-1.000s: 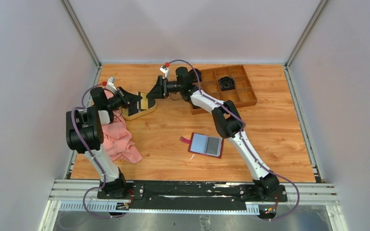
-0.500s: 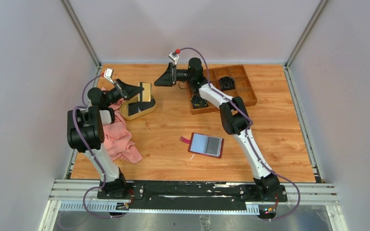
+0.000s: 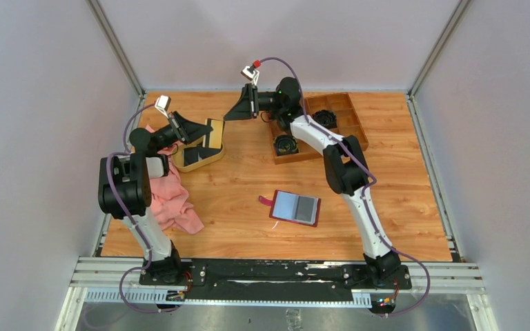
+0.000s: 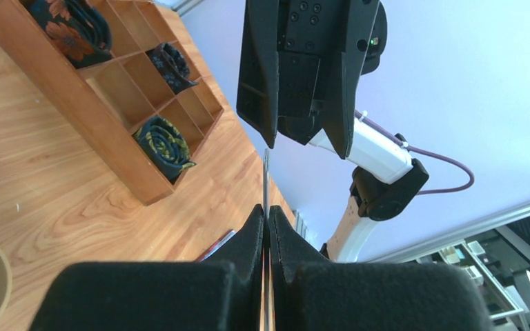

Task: Put the credit cards into the card holder
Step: Pick up the credit card from the storage box.

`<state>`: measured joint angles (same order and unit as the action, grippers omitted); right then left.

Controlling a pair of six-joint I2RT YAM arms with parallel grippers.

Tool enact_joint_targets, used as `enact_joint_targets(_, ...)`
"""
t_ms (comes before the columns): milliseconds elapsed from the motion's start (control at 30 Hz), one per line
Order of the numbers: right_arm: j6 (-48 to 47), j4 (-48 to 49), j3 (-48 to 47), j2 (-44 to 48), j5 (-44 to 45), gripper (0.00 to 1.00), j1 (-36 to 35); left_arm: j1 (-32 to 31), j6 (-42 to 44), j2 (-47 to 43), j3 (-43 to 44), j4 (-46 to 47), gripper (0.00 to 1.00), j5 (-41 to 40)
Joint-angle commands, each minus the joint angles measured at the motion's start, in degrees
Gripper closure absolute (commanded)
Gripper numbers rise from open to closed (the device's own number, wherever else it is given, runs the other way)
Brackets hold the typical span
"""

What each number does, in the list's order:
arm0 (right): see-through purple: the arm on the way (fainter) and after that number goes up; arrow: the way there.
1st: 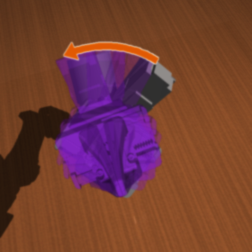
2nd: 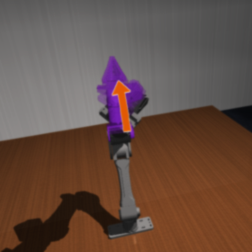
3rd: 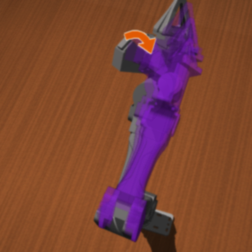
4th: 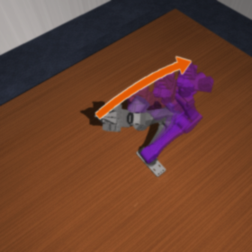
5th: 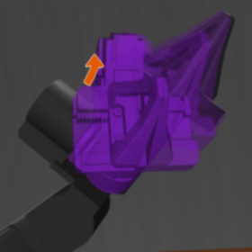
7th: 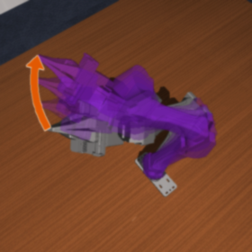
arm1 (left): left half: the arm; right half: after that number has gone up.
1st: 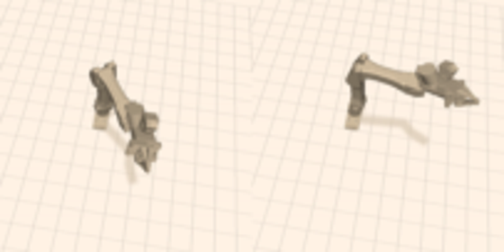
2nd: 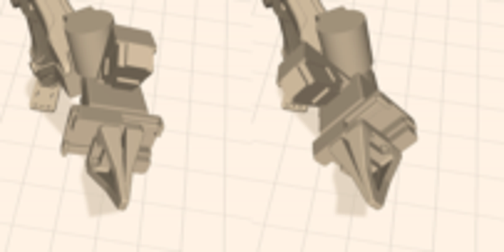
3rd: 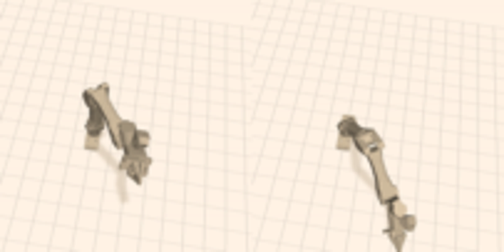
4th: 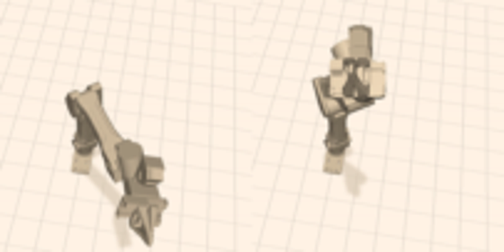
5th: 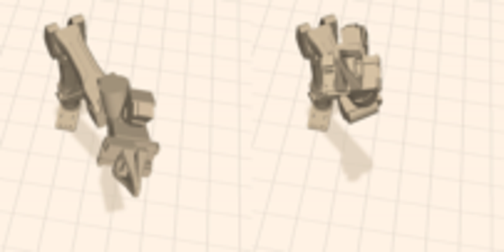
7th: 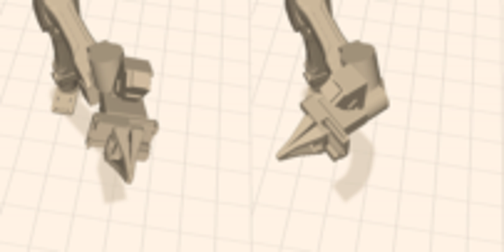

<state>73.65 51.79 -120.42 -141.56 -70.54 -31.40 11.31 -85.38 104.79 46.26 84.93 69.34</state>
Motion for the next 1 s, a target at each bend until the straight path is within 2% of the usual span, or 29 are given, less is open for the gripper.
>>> enact_joint_targets(0,-5.61,-5.42,2.39,3.45,-2.16,0.52,-0.59,-0.63,-0.57,-2.26,-0.11,4.31,1.00,1.75)
enact_joint_targets(167,-9.51,-10.53,3.57,3.98,-2.14,0.55,-0.57,-0.69,-0.64,-2.97,-0.29,4.28,1.00,2.02)
enact_joint_targets(600,-12.35,-14.44,2.91,3.84,-2.04,0.52,-1.11,-0.90,-0.75,-3.48,-0.64,4.20,1.00,2.38)
enact_joint_targets(967,-14.15,-18.09,2.11,3.66,-1.24,0.63,-1.20,-1.11,-1.01,-3.91,-0.73,4.21,1.00,2.81)
